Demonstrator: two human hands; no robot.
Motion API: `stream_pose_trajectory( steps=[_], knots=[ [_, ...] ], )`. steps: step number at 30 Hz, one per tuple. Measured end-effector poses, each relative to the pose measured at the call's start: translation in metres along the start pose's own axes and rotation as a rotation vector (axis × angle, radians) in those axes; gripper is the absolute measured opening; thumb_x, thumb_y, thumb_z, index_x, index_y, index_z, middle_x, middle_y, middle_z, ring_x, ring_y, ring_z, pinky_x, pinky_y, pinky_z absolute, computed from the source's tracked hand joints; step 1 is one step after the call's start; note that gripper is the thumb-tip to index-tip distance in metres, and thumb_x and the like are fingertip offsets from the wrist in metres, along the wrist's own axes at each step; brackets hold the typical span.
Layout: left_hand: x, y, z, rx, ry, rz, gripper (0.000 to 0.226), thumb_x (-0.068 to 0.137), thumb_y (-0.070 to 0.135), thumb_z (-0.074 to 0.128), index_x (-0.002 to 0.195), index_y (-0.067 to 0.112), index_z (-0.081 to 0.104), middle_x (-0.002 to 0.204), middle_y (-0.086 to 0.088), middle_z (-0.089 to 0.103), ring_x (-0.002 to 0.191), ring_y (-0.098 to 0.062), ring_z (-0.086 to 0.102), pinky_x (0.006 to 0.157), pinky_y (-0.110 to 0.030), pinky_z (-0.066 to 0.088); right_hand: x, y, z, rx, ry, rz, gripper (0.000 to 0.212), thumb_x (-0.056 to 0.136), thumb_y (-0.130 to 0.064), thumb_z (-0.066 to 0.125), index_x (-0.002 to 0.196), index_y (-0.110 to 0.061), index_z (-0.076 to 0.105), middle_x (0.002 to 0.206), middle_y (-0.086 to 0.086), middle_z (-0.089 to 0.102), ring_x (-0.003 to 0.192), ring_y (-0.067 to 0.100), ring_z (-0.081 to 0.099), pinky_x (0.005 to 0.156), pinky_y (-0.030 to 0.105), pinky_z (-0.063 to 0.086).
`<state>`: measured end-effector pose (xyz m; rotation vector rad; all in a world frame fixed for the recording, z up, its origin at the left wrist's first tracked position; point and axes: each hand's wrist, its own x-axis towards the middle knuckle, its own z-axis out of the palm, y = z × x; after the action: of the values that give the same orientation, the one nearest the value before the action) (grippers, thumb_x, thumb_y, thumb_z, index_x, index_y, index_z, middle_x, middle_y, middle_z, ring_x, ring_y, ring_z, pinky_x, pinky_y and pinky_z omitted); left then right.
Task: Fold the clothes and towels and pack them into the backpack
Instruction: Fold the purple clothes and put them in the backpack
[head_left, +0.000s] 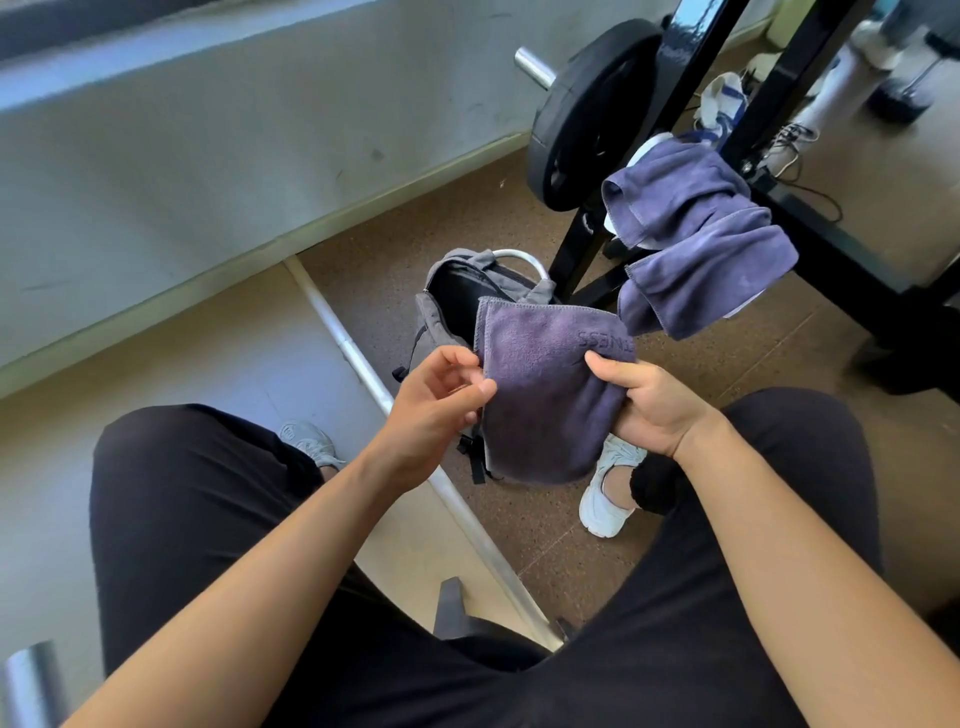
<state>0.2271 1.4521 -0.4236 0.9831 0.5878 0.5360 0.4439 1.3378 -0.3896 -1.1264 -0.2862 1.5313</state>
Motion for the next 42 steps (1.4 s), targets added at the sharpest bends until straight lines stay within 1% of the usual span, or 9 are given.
stream_pose_trajectory(
  steps=[9,16,18,21,24,27,30,35,42],
  knots=[
    [0.003,-0.006,-0.003,0.170,0.263,-0.027,0.009,0.085,0.010,0.066,0.087,0.016,0.060,0.083,-0.004,0.066,0.073,-0.011,0.062,0.071,-0.024,0.047,-0.001,-0.006,0.003,0.109,0.076,-0.059,0.040,0.098,-0.026,0.051,0.130,-0.004,0.061,0.134,0.015,0.065,0.128,0.026,0.060,0.106,0.038,0.049],
    [-0.001,-0.018,-0.011,0.538,-0.135,-0.051,0.030,0.089,0.028,0.071,0.110,0.006,0.069,0.097,-0.002,0.074,0.090,-0.018,0.067,0.083,-0.031,0.053,-0.007,-0.015,0.004,0.234,0.204,-0.176,0.039,0.104,-0.030,0.046,0.133,-0.007,0.059,0.128,0.015,0.068,0.121,0.028,0.065,0.091,0.038,0.058],
    [0.003,-0.028,-0.018,0.863,-0.145,0.001,0.023,0.089,0.039,0.071,0.096,0.018,0.075,0.084,0.007,0.073,0.079,-0.016,0.066,0.076,-0.038,0.052,-0.009,-0.018,0.003,0.250,0.222,-0.194,0.037,0.104,-0.030,0.045,0.130,-0.007,0.061,0.126,0.014,0.070,0.120,0.027,0.065,0.090,0.037,0.059],
    [0.009,-0.035,-0.024,1.005,0.124,-0.005,0.031,0.087,0.041,0.076,0.071,0.015,0.069,0.054,0.011,0.052,0.053,-0.006,0.047,0.060,-0.032,0.039,-0.011,-0.020,0.002,0.264,0.227,-0.200,0.039,0.105,-0.028,0.043,0.133,-0.006,0.059,0.127,0.013,0.069,0.120,0.026,0.066,0.089,0.037,0.059],
    [0.010,-0.031,-0.031,1.003,0.190,-0.008,0.026,0.084,0.035,0.083,0.072,0.015,0.071,0.073,0.008,0.054,0.083,-0.012,0.051,0.078,-0.032,0.043,-0.011,-0.020,0.001,0.254,0.228,-0.192,0.043,0.105,-0.029,0.044,0.139,-0.006,0.054,0.134,0.014,0.065,0.122,0.026,0.064,0.090,0.037,0.059],
    [0.007,-0.028,-0.028,0.895,0.008,-0.011,0.017,0.078,0.044,0.082,0.082,0.032,0.071,0.099,0.003,0.050,0.107,-0.023,0.050,0.094,-0.044,0.048,-0.011,-0.020,0.002,0.233,0.216,-0.164,0.044,0.101,-0.030,0.048,0.137,-0.005,0.057,0.132,0.015,0.066,0.122,0.027,0.065,0.092,0.038,0.058],
    [0.005,-0.033,-0.019,0.927,-0.175,0.013,0.030,0.074,0.048,0.074,0.103,0.052,0.068,0.111,0.005,0.044,0.114,-0.016,0.042,0.096,-0.026,0.044,-0.012,-0.018,0.002,0.227,0.189,-0.143,0.044,0.098,-0.031,0.050,0.130,-0.002,0.061,0.127,0.015,0.069,0.119,0.027,0.066,0.093,0.039,0.058],
    [0.006,-0.045,-0.019,1.153,-0.311,0.101,0.014,0.087,0.020,0.072,0.100,0.016,0.072,0.097,0.000,0.049,0.095,-0.017,0.047,0.087,-0.042,0.049,-0.014,-0.019,-0.001,0.227,0.199,-0.182,0.037,0.100,-0.029,0.049,0.116,-0.005,0.072,0.120,0.014,0.072,0.115,0.027,0.068,0.089,0.037,0.059],
    [0.000,-0.035,-0.021,1.238,-0.117,0.219,0.017,0.077,0.025,0.077,0.079,0.027,0.061,0.069,0.012,0.055,0.063,-0.012,0.054,0.058,-0.037,0.051,-0.013,-0.026,-0.010,0.214,0.233,-0.215,0.038,0.104,-0.030,0.046,0.112,-0.009,0.077,0.131,0.016,0.067,0.124,0.030,0.063,0.095,0.040,0.057]
  ],
)
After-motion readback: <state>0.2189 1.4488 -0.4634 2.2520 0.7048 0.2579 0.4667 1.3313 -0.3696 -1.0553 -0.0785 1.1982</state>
